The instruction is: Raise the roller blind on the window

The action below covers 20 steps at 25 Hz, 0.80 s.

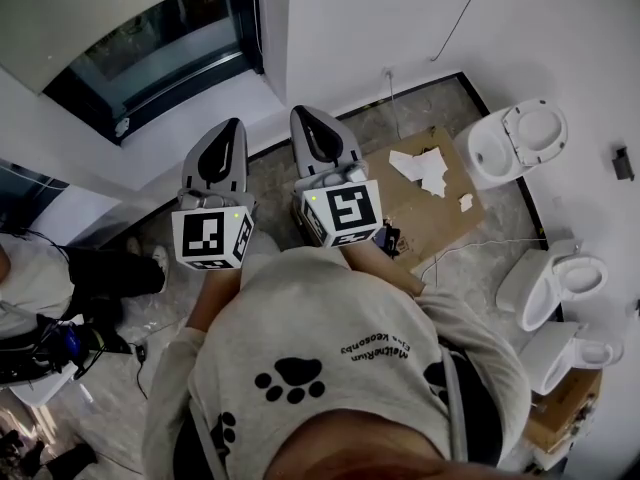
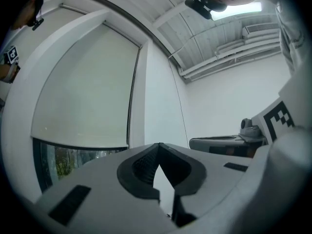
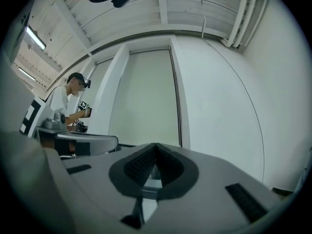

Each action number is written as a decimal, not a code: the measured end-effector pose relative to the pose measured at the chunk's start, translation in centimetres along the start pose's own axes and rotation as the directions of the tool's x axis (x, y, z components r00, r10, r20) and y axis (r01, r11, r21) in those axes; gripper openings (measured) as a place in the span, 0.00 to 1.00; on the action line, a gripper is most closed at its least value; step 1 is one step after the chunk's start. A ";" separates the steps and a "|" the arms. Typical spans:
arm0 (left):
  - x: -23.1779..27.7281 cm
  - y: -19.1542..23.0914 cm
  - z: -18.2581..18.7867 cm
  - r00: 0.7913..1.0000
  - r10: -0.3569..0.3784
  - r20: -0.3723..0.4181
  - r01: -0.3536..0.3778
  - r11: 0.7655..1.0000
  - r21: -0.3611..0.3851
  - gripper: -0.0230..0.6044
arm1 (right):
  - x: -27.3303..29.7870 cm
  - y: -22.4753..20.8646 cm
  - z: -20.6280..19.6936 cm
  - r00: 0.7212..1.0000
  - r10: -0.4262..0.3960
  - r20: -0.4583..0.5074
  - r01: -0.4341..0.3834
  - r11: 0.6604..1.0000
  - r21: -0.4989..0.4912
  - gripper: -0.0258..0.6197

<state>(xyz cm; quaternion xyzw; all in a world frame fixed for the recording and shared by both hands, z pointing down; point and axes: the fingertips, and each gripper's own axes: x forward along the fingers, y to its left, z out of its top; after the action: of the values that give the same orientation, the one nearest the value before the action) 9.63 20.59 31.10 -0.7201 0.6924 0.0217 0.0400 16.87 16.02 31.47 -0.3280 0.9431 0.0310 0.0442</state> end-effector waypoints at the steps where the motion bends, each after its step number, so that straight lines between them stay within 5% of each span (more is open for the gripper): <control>1: 0.2 0.0 -0.3 1.000 -0.004 -0.005 0.004 1.000 -0.009 0.05 | 0.0 -0.1 -0.2 1.000 -0.001 0.000 0.001 1.000 0.006 0.05; 9: 2.1 0.5 -1.4 0.999 -0.030 -0.018 0.030 0.999 -0.014 0.05 | 1.0 -1.8 -0.9 0.999 -0.050 0.000 0.050 0.999 0.006 0.05; 20: 8.6 6.5 -2.3 0.998 -0.065 -0.002 0.065 0.997 -0.030 0.05 | 9.1 -3.4 -2.3 0.995 -0.094 -0.011 0.094 0.995 -0.019 0.05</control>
<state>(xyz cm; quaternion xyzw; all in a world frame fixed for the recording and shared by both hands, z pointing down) 3.44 11.61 32.48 -0.7427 0.6684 0.0297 0.0289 11.70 7.56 32.73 -0.3728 0.9265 0.0359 0.0371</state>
